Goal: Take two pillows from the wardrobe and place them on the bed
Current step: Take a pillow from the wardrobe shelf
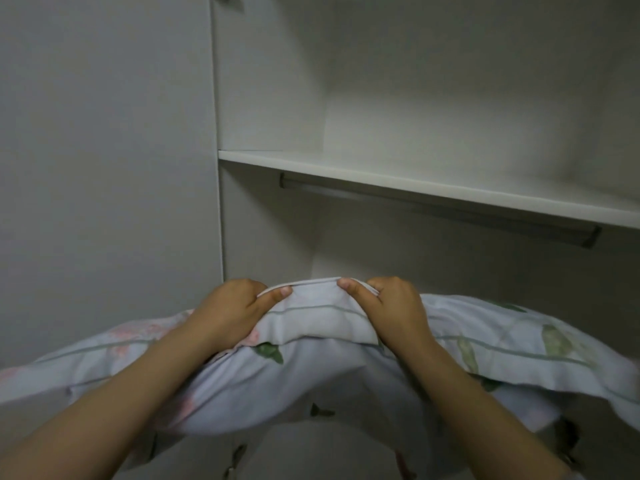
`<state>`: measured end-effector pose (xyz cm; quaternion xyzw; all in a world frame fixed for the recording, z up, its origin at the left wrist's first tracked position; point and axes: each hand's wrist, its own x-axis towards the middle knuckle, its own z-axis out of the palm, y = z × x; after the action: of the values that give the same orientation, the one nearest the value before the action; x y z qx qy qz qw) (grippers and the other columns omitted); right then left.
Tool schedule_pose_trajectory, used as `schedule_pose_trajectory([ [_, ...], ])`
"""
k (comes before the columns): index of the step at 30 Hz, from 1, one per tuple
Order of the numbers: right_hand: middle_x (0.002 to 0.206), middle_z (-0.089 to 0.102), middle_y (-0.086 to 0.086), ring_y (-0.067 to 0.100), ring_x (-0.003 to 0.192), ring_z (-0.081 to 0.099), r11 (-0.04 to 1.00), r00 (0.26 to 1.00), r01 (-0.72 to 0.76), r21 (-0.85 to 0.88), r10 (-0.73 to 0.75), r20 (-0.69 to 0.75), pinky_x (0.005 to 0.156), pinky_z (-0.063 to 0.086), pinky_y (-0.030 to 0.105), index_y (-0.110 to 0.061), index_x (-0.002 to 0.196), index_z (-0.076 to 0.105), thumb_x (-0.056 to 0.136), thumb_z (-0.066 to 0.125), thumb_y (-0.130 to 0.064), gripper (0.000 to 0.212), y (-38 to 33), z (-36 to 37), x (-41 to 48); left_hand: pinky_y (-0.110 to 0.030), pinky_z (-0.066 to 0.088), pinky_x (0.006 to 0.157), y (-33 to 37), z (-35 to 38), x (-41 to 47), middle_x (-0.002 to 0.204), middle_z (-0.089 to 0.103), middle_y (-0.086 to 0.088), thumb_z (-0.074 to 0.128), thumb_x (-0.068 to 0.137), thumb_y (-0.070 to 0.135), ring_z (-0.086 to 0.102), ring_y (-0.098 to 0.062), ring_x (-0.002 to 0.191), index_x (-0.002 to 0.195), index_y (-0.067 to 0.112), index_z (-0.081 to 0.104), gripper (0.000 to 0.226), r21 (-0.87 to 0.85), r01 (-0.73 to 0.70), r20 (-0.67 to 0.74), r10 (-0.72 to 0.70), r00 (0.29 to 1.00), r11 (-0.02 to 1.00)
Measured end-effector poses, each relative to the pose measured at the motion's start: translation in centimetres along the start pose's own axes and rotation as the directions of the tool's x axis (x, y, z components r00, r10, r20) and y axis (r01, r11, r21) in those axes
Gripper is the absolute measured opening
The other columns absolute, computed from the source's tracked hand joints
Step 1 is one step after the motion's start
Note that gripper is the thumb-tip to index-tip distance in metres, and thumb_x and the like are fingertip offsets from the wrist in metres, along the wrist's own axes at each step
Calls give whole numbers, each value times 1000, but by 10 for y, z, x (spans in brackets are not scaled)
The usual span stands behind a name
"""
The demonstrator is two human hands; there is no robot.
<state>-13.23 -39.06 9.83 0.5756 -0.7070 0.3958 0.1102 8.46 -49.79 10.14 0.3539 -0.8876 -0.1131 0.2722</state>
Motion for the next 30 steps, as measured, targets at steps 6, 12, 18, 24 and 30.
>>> schedule_pose_trajectory([
  [6, 41, 27, 2, 19, 45, 35, 991, 1000, 2, 137, -2, 3, 51, 33, 36, -11, 44, 27, 67, 42, -80, 74, -47, 21, -2, -31, 33, 57, -28, -30, -33, 53, 48, -7, 36, 88, 57, 46, -19, 53, 50, 12, 44, 59, -2, 67, -14, -67, 998, 998],
  [12, 39, 24, 0, 14, 40, 30, 973, 998, 16, 230, -30, 58, 49, 31, 34, -13, 42, 25, 74, 55, -67, 70, -90, 57, -8, -27, 39, 57, -66, -59, -77, 54, 53, -9, 36, 88, 58, 50, -19, 55, 55, 7, 48, 62, -51, 183, -17, -184, 983, 982],
  [18, 40, 24, 2, 12, 39, 29, 968, 979, 55, 244, -100, 177, 49, 30, 33, -14, 42, 26, 73, 54, -68, 68, -130, 100, -23, -30, 41, 58, -111, -81, -125, 53, 53, -2, 52, 89, 44, 48, -15, 53, 61, 8, 54, 45, -121, 268, -163, -286, 944, 956],
  [24, 38, 27, 6, 14, 42, 30, 970, 948, 84, 230, -149, 280, 51, 29, 33, -13, 42, 25, 75, 56, -67, 70, -172, 137, -36, -4, 38, 58, -154, -108, -160, 77, 69, 2, 63, 84, 20, 58, -3, 68, 85, 15, 69, 7, -314, 410, -382, -509, 771, 856],
  [30, 39, 24, 7, 18, 46, 34, 971, 916, 102, 215, -176, 362, 52, 33, 35, -13, 44, 25, 77, 58, -63, 69, -206, 164, -50, -16, 49, 75, -184, -135, -167, 95, 65, -3, 66, 81, 18, 60, -12, 77, 104, 13, 61, 24, -342, 434, -514, -553, 656, 833],
])
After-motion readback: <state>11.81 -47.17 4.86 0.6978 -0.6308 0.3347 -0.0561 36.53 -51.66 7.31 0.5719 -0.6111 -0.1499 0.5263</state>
